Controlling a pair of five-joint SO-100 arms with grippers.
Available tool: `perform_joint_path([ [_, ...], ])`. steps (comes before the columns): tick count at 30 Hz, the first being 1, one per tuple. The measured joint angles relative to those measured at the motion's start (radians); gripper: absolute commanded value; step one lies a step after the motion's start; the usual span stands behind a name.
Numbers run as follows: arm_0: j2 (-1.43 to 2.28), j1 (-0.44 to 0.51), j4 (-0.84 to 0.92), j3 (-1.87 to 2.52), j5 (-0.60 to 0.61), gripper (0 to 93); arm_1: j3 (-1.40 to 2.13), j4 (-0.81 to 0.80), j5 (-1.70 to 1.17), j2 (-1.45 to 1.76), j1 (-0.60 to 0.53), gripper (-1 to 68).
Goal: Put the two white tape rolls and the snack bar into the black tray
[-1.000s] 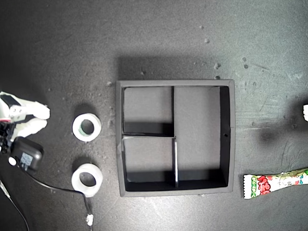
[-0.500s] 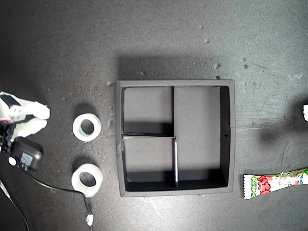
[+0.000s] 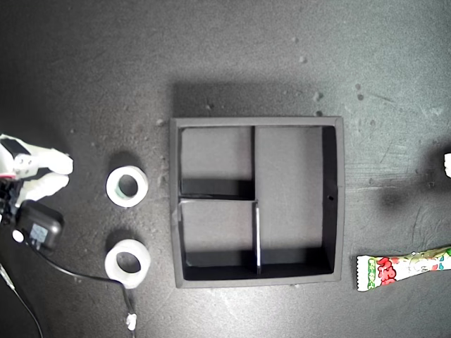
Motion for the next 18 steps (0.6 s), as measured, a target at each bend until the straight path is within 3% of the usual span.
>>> perform_joint_path([
  [10,0.000,-0.018,-0.031,0.000,-0.087,0.0,0.000,0.006,0.000,0.000,0.012,0.1],
  [14,0.000,0.018,-0.075,0.000,-0.196,0.0,0.000,0.006,0.000,0.000,0.100,0.1],
  [16,0.000,0.037,-0.164,0.000,-0.160,1.9,0.000,0.009,0.040,0.000,0.107,0.1],
  [18,0.000,0.041,-0.268,0.000,-0.025,8.0,0.000,0.018,0.117,0.000,0.100,0.1],
])
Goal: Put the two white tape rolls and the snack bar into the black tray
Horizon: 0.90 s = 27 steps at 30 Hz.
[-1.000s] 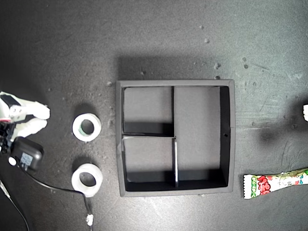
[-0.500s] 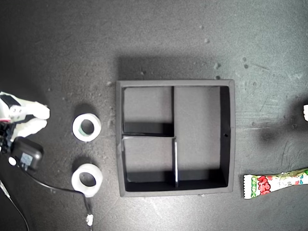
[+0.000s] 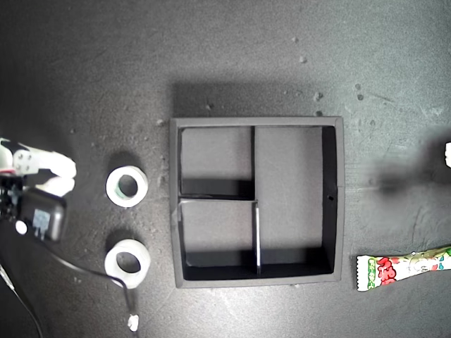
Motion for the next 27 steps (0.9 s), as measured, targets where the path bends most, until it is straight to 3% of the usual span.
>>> perform_joint_path([
  [6,0.000,-0.025,-0.179,-0.100,0.311,15.5,0.000,-0.106,0.253,-0.011,-0.003,-0.2],
  [12,-0.295,-0.041,-0.129,-0.437,0.433,16.6,0.000,-0.285,0.385,-0.012,0.032,-0.3],
  [19,-1.028,0.046,-0.078,-0.821,0.436,15.7,0.000,-0.525,0.385,-0.014,0.003,-0.3],
  [27,-1.201,0.121,-0.063,-0.862,0.387,14.6,0.000,-0.644,0.385,-0.014,-0.035,-0.3],
])
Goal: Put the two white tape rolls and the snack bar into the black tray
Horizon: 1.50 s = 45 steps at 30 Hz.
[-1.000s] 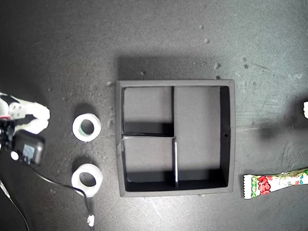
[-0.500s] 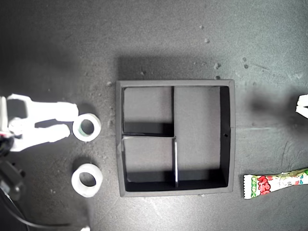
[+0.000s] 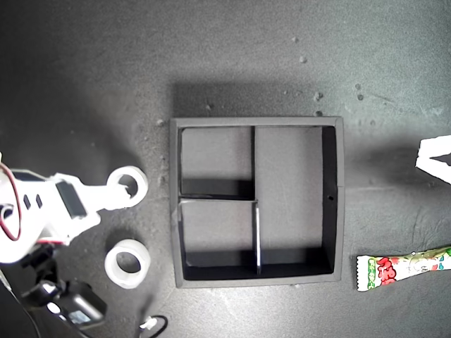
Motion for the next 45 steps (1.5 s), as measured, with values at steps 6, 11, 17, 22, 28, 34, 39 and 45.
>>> perform_joint_path([
  [6,-0.035,0.002,-0.023,0.000,-0.006,14.5,0.000,0.000,0.000,0.000,-0.012,-0.3],
  [11,-0.129,0.000,-0.063,0.000,-0.006,14.8,0.000,-0.020,0.000,0.000,-0.044,-0.3],
  [17,-0.210,-0.014,-0.084,-0.012,-0.006,14.8,0.000,-0.026,0.000,0.000,-0.083,-0.3],
  [22,-0.255,-0.038,-0.107,-0.017,-0.006,13.2,0.000,-0.026,0.000,0.000,-0.103,-0.2],
  [28,-0.295,-0.087,-0.126,-0.035,-0.008,1.0,0.000,-0.048,0.000,0.000,-0.129,-0.2],
  [34,-0.262,-0.153,-0.071,-0.080,-0.040,0.2,0.000,-0.049,0.000,0.000,-0.037,-0.3],
  [39,-0.212,-0.161,0.132,-0.322,0.037,0.2,0.000,-0.141,0.000,0.000,0.014,-0.4],
  [45,-0.436,-0.106,0.350,-0.848,0.097,0.2,-0.106,-0.204,0.005,-0.003,-0.075,-0.4],
])
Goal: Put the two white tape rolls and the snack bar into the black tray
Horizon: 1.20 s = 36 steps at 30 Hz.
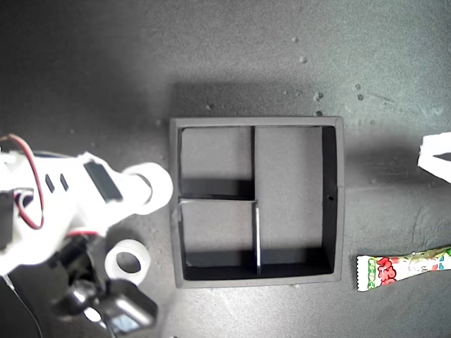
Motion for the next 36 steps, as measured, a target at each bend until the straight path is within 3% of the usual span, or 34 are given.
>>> perform_joint_path([
  [6,-0.230,0.084,0.057,-0.325,-0.014,0.2,-0.172,0.126,-0.005,0.000,-0.087,-0.4],
  [12,-0.483,0.130,0.166,-0.583,-0.055,0.2,-0.018,0.095,0.005,0.074,-0.025,-0.4],
  [17,-0.874,0.164,0.402,-1.103,-0.063,0.2,0.095,0.064,0.098,0.100,-0.017,-0.4],
  [20,-1.011,0.166,0.433,-1.308,-0.066,0.2,0.106,0.083,0.196,0.097,0.025,-0.5],
  [28,-1.032,0.198,0.442,-1.285,-0.100,0.2,0.103,0.225,0.360,0.097,0.094,-0.6],
  [36,-1.066,0.193,0.442,-1.262,-0.115,0.2,0.067,0.109,0.360,0.097,0.098,-0.6],
])
